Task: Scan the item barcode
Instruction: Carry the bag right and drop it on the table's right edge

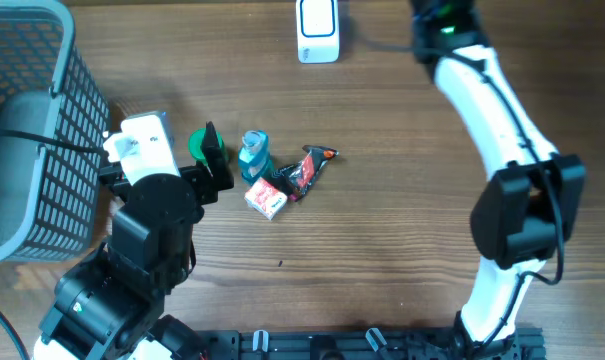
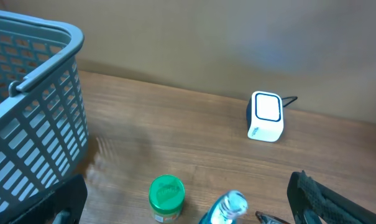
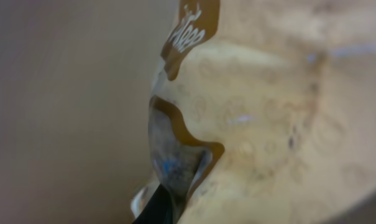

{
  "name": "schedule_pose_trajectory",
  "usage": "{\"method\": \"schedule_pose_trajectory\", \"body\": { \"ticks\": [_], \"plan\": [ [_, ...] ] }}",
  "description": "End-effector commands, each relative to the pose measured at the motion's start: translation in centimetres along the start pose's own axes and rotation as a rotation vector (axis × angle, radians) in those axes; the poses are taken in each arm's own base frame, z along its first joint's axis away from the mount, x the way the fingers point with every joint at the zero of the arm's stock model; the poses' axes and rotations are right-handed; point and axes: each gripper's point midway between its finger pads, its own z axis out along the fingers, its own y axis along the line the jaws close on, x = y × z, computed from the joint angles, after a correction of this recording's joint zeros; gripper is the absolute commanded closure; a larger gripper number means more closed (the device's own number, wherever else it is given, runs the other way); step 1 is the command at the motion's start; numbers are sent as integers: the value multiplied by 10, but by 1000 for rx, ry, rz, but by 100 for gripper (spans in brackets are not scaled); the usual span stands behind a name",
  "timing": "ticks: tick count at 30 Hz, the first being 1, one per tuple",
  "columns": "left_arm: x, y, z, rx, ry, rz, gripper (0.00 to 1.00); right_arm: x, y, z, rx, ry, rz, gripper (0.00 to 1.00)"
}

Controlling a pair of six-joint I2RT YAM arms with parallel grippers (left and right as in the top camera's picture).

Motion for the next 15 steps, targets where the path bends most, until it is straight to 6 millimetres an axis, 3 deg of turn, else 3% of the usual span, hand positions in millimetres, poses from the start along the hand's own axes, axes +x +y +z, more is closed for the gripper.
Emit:
{"method": "schedule_pose_trajectory", "body": {
  "ticks": [1, 10, 12, 15],
  "plan": [
    [-5, 4, -1, -20, -15, 2, 0, 96, -57, -11, 365, 447, 124, 95],
    [-5, 4, -1, -20, -15, 1, 0, 139, -48, -21, 325, 551, -139, 95],
    [-5, 4, -1, -20, -15, 1, 0, 155, -44, -20, 295, 572, -181, 95],
    [-5, 4, -1, -20, -15, 1, 0, 201, -36, -17, 224, 643, -190, 96]
  ]
}}
